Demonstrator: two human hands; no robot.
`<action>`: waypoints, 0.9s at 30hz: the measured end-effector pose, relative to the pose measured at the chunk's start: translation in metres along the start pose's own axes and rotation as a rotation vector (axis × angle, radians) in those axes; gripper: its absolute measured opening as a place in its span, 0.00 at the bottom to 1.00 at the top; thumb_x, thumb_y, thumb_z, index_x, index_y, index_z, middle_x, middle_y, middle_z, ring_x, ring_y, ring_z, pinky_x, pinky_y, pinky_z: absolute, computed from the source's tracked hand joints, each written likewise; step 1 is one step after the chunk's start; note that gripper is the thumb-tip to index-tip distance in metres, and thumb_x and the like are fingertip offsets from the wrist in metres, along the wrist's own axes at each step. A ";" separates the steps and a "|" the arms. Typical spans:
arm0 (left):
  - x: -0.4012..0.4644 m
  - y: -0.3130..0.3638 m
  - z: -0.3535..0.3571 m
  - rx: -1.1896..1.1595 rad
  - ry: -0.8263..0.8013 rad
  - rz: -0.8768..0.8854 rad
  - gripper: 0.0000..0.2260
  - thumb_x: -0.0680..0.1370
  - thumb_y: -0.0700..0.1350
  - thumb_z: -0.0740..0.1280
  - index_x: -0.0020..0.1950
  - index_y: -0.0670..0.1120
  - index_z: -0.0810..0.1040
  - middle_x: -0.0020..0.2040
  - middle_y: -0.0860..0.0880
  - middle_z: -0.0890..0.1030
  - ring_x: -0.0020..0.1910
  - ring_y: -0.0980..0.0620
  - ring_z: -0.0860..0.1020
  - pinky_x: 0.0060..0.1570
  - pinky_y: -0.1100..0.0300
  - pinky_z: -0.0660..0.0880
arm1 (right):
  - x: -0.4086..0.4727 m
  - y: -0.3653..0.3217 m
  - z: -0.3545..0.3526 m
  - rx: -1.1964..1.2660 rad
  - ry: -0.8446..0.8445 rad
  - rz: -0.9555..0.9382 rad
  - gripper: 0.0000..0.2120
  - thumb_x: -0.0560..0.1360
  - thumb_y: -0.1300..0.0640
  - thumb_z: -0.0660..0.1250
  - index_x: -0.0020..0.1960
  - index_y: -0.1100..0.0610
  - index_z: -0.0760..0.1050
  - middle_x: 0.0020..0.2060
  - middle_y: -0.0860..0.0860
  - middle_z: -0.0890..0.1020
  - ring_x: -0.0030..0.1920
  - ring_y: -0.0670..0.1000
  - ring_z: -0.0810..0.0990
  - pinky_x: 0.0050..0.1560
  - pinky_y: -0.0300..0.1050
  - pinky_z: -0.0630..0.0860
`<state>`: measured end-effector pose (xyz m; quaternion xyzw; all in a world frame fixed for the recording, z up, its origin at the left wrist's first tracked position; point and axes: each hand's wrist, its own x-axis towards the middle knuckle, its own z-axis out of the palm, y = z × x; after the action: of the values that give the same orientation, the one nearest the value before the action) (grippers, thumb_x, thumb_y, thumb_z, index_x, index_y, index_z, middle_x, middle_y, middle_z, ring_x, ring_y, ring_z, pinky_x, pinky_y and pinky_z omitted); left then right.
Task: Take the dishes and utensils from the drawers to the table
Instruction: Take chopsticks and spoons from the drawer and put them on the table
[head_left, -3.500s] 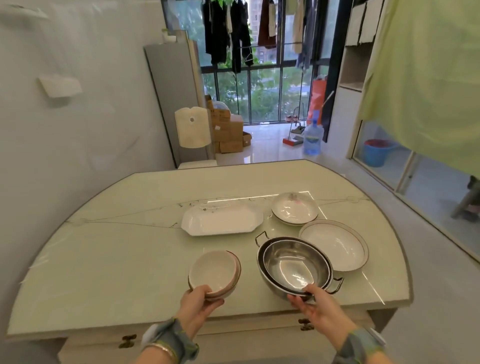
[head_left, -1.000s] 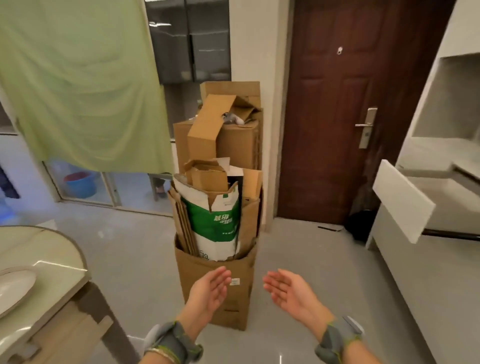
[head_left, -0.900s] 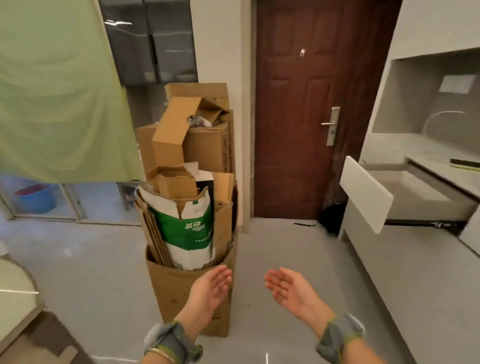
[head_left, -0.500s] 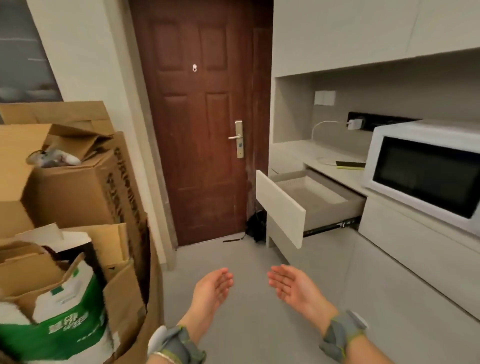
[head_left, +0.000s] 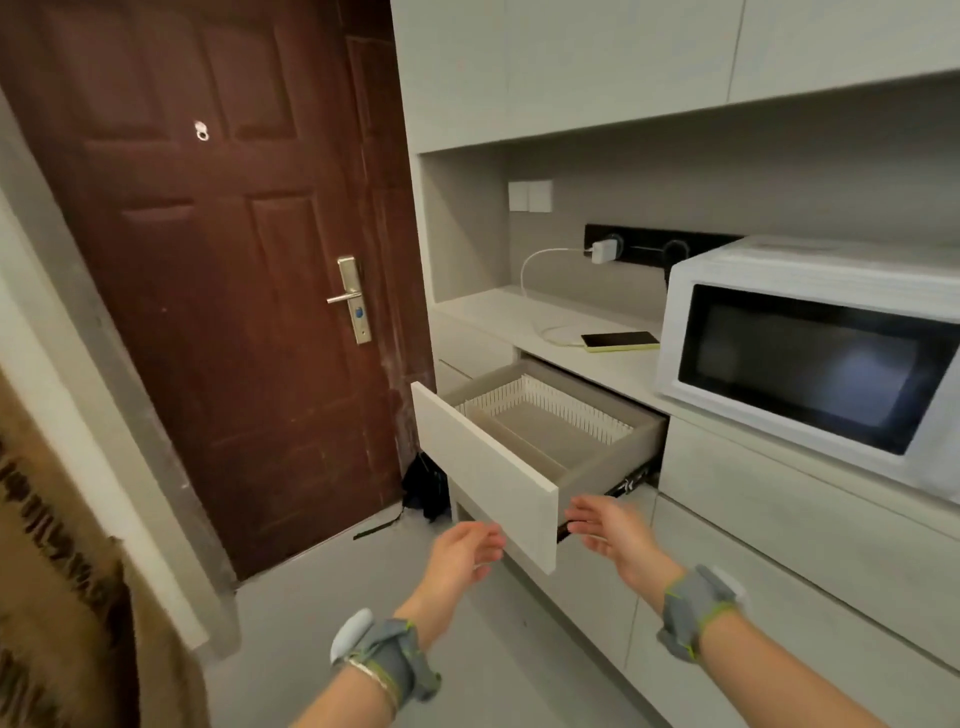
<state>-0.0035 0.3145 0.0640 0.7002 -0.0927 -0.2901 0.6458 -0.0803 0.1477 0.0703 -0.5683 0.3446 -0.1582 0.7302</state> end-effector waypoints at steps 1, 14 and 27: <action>0.005 0.004 0.003 0.031 0.003 0.024 0.08 0.79 0.40 0.58 0.47 0.44 0.77 0.41 0.48 0.80 0.37 0.55 0.76 0.35 0.65 0.68 | 0.003 -0.003 0.000 -0.007 0.024 -0.024 0.05 0.77 0.61 0.60 0.46 0.60 0.74 0.37 0.54 0.79 0.35 0.49 0.75 0.36 0.39 0.69; 0.194 0.055 0.042 1.002 0.056 0.485 0.11 0.78 0.45 0.61 0.55 0.45 0.81 0.54 0.47 0.82 0.55 0.49 0.77 0.55 0.57 0.73 | 0.175 -0.030 -0.018 -0.550 0.009 -0.306 0.10 0.74 0.62 0.66 0.52 0.67 0.78 0.42 0.55 0.79 0.44 0.51 0.76 0.48 0.41 0.72; 0.328 0.070 0.060 1.983 -0.486 0.061 0.19 0.72 0.49 0.70 0.62 0.47 0.77 0.61 0.45 0.79 0.59 0.44 0.78 0.59 0.51 0.75 | 0.284 -0.018 -0.007 -0.966 -0.546 -0.259 0.18 0.72 0.44 0.66 0.52 0.57 0.78 0.44 0.55 0.84 0.42 0.50 0.79 0.50 0.47 0.76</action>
<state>0.2494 0.0875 0.0373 0.8391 -0.4374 -0.2006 -0.2538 0.1201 -0.0402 -0.0058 -0.8956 0.1041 0.0816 0.4248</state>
